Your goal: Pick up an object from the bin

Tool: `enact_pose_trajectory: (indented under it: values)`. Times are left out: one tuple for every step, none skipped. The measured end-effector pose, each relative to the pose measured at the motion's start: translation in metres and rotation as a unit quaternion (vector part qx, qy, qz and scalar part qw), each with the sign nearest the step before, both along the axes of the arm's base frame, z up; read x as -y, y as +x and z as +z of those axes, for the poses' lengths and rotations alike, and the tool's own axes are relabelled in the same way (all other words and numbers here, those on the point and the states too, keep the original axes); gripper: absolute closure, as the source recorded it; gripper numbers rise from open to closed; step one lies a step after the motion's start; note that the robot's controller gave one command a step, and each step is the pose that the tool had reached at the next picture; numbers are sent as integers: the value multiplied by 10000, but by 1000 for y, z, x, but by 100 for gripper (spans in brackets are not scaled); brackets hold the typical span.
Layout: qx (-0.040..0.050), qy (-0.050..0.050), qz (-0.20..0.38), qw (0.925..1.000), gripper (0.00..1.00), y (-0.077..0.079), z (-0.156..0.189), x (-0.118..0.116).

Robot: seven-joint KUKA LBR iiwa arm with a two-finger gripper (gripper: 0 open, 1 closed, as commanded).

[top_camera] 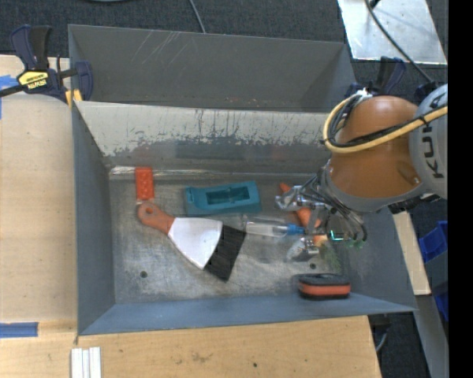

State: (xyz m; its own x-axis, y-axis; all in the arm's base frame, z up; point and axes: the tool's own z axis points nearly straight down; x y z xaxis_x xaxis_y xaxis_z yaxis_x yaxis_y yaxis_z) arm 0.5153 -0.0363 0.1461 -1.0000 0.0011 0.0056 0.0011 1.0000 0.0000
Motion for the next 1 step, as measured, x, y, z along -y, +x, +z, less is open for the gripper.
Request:
enact_pose_trajectory:
  values:
    - [42, -3, 9, 10000, 0, 2, 4, 0]
